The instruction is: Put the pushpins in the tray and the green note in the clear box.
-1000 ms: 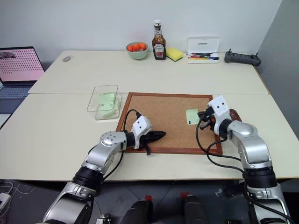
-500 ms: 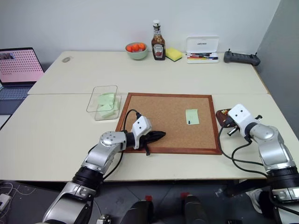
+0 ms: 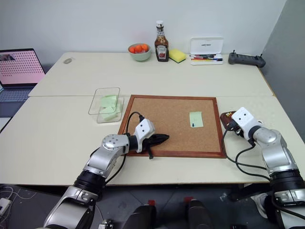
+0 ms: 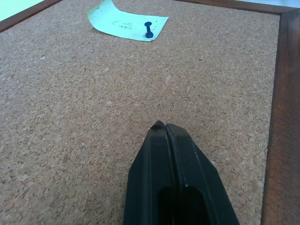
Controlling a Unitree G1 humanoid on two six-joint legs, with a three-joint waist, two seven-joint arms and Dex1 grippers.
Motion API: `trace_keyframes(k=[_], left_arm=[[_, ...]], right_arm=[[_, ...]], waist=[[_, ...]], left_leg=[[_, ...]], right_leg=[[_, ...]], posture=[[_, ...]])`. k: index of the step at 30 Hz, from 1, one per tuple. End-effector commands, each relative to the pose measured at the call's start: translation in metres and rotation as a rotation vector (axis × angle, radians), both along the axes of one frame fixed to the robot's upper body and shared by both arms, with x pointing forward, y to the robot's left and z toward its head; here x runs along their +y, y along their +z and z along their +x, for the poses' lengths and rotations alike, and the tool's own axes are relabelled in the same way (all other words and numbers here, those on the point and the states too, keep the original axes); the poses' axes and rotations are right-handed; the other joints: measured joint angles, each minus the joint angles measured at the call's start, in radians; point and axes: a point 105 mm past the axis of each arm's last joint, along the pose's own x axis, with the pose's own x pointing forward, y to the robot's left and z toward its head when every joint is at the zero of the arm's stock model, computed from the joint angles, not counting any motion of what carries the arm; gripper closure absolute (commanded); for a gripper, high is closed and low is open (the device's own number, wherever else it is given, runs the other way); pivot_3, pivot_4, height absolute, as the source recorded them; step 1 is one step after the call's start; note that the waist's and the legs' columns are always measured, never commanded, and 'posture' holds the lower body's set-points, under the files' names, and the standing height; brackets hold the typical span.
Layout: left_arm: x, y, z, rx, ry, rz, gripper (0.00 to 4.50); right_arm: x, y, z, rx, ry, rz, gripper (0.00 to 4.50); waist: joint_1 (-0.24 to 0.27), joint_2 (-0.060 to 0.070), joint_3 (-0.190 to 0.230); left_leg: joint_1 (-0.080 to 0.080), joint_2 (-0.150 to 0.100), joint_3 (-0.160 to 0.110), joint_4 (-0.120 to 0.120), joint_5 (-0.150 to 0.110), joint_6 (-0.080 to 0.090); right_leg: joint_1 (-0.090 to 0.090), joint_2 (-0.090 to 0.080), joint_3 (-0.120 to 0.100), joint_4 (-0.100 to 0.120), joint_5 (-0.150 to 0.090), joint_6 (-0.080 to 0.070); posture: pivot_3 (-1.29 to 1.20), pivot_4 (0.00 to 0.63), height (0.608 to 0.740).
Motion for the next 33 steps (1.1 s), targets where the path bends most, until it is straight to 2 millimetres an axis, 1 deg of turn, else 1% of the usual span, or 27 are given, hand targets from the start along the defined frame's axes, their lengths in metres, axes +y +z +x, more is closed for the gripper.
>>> trace_keyframes(k=[1, 2, 4, 6, 9, 13, 16, 19, 22, 28, 30, 31, 33], left_arm=[[0.0, -0.018, -0.006, 0.049, -0.008, 0.046, 4.5], [0.0, -0.018, -0.006, 0.048, -0.008, 0.046, 4.5], [0.0, -0.018, -0.006, 0.048, -0.008, 0.046, 4.5], [0.0, -0.018, -0.006, 0.048, -0.008, 0.047, 4.5], [0.001, -0.018, -0.005, 0.046, -0.009, 0.048, 4.5], [0.003, -0.017, -0.004, 0.045, -0.006, 0.05, 4.5], [0.004, -0.017, -0.004, 0.043, -0.005, 0.052, 4.5], [0.004, -0.017, -0.004, 0.042, -0.003, 0.053, 4.5], [0.004, -0.017, -0.004, 0.041, -0.004, 0.054, 4.5], [0.004, -0.016, -0.003, 0.037, -0.004, 0.055, 4.5], [0.004, -0.016, -0.003, 0.035, -0.004, 0.054, 4.5], [0.004, -0.016, -0.003, 0.035, -0.004, 0.054, 4.5], [0.004, -0.016, -0.003, 0.035, -0.005, 0.054, 4.5]], right_arm=[[-0.003, 0.019, 0.003, -0.062, -0.022, 0.048, 1.04], [-0.003, 0.024, 0.003, -0.074, -0.025, 0.073, 0.71], [0.002, 0.034, 0.003, -0.089, -0.014, 0.147, 0.41], [0.01, 0.042, 0.003, -0.093, 0.009, 0.224, 0.41], [0.037, 0.046, 0.001, -0.062, 0.087, 0.357, 0.41], [0.071, 0.043, -0.003, -0.024, 0.176, 0.478, 0.41], [0.095, 0.035, -0.006, 0.007, 0.231, 0.53, 0.41], [0.113, 0.026, -0.007, 0.037, 0.263, 0.574, 0.41], [0.122, 0.02, -0.004, 0.047, 0.269, 0.584, 0.41], [0.132, 0.013, 0.001, 0.057, 0.277, 0.587, 0.41], [0.133, 0.01, 0.003, 0.06, 0.272, 0.586, 0.78], [0.133, 0.008, 0.004, 0.061, 0.268, 0.586, 0.85], [0.134, 0.007, 0.005, 0.061, 0.261, 0.594, 1.24]], waist=[[0.0, 0.0, 0.0], [0.0, 0.0, 0.0], [0.0, 0.0, 0.0], [0.0, 0.0, 0.0], [-0.001, 0.0, 0.0], [0.0, 0.0, 0.0], [0.0, 0.0, 0.0], [0.0, 0.0, 0.0], [-0.001, 0.0, 0.0], [-0.001, 0.0, 0.0], [-0.001, 0.0, 0.0], [-0.001, 0.0, 0.0], [-0.001, 0.0, 0.0]], left_leg=[[0.0, 0.0, 0.0, 0.0, 0.0, 0.0], [0.0, 0.0, 0.0, 0.0, 0.0, 0.0], [0.0, 0.0, 0.0, 0.0, 0.0, 0.0], [0.0, 0.0, 0.0, 0.0, 0.0, 0.0], [0.0, 0.0, 0.0, 0.0, 0.0, 0.0], [0.0, 0.0, -0.001, 0.0, 0.0, 0.0], [0.0, 0.0, -0.001, 0.0, 0.0, 0.0], [0.0, 0.0, -0.001, 0.0, 0.0, 0.0], [0.0, 0.0, -0.001, 0.0, 0.0, 0.0], [0.0, 0.0, -0.001, 0.0, 0.0, 0.0], [0.0, 0.0, -0.001, 0.0, 0.0, 0.0], [0.0, 0.0, -0.001, 0.0, 0.0, 0.0], [0.0, 0.0, -0.001, 0.0, 0.0, 0.0]], right_leg=[[0.0, 0.0, 0.0, 0.0, 0.0, 0.0], [0.0, 0.0, 0.0, 0.0, 0.0, 0.0], [0.0, 0.0, 0.0, 0.0, 0.0, 0.0], [0.0, 0.0, 0.0, 0.0, 0.0, 0.0], [0.0, 0.0, 0.0, 0.0, 0.0, 0.0], [0.0, 0.0, 0.0, 0.0, 0.0, 0.0], [0.0, 0.0, 0.0, 0.0, 0.0, 0.0], [0.0, 0.0, -0.001, 0.0, 0.0, 0.0], [0.0, 0.0, 0.0, 0.0, 0.0, 0.0], [0.0, 0.0, 0.0, 0.0, 0.0, 0.0], [0.0, 0.0, -0.001, 0.001, 0.0, 0.0], [0.0, 0.0, -0.001, 0.001, 0.0, 0.0], [0.0, 0.0, 0.0, 0.001, 0.0, 0.0]], posture=[[0.0, 0.15, 0.74], [0.0, 0.15, 0.74], [0.0, 0.15, 0.74], [0.0, 0.15, 0.74], [0.0, 0.15, 0.74], [0.0, 0.15, 0.74], [0.0, 0.15, 0.74], [0.0, 0.15, 0.74], [0.0, 0.15, 0.74], [0.0, 0.15, 0.74], [0.0, 0.15, 0.74], [0.0, 0.15, 0.74], [0.0, 0.15, 0.74]])
